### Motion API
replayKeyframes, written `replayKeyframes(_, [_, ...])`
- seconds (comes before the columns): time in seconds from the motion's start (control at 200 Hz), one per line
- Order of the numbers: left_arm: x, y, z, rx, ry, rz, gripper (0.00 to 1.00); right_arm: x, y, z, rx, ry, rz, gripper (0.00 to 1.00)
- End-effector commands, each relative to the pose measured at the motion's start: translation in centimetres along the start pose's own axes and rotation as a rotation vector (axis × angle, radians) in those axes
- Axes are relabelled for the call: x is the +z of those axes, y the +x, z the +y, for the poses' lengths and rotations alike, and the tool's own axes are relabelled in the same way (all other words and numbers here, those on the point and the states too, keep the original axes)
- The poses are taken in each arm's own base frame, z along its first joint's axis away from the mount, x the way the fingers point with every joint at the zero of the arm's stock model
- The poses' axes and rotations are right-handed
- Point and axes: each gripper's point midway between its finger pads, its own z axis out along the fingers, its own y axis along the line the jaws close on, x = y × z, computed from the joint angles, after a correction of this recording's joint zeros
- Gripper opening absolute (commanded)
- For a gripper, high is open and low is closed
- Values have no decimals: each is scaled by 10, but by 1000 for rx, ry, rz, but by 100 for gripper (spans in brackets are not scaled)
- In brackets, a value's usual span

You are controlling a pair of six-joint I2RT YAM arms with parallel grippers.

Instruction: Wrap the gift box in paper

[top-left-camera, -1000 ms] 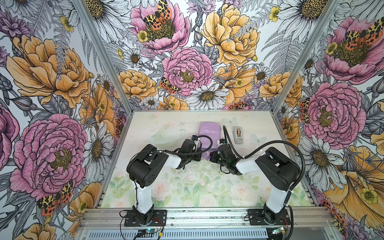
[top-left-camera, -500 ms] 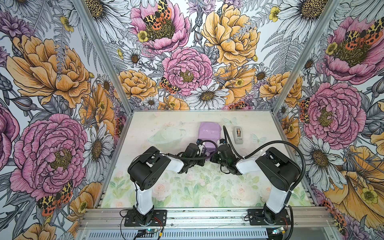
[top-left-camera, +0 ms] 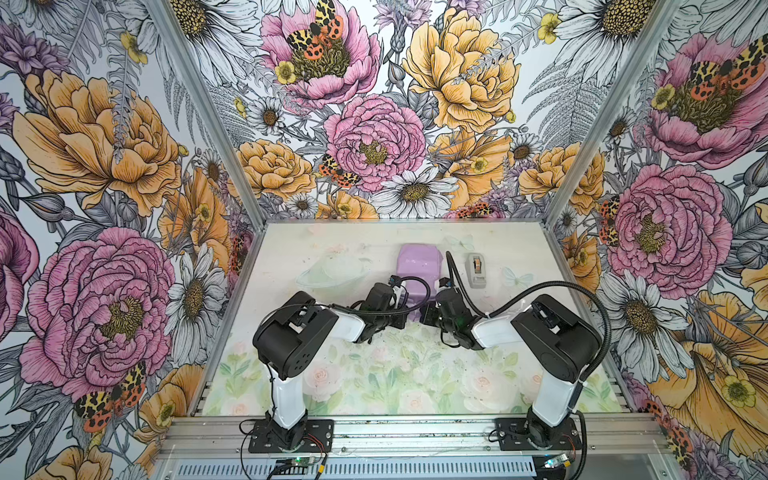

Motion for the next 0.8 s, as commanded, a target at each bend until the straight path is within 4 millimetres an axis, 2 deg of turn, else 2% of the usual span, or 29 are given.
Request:
replayKeyframes(0.0, [6,26,26,-21,-71,96,12,-4,20,-17,-4,59,66,6])
replayKeyframes(0.145, [4,35,21,-15,-56,117,12,-5,18,-16,-5,58,62,6])
replayKeyframes(0.325, [-4,48,-5,17,6,143,12,-4,17,-14,-6,54,62,6])
replayKeyframes(0.485, [-10,37,-12,15,11,108,13,-4,15,-12,-8,47,61,6])
replayKeyframes(0.61, [-10,29,-7,14,-10,93,13,-4,14,-8,-14,37,66,7])
replayKeyframes(0.791, [-6,26,-2,19,-9,94,13,-12,6,7,-19,-15,50,20])
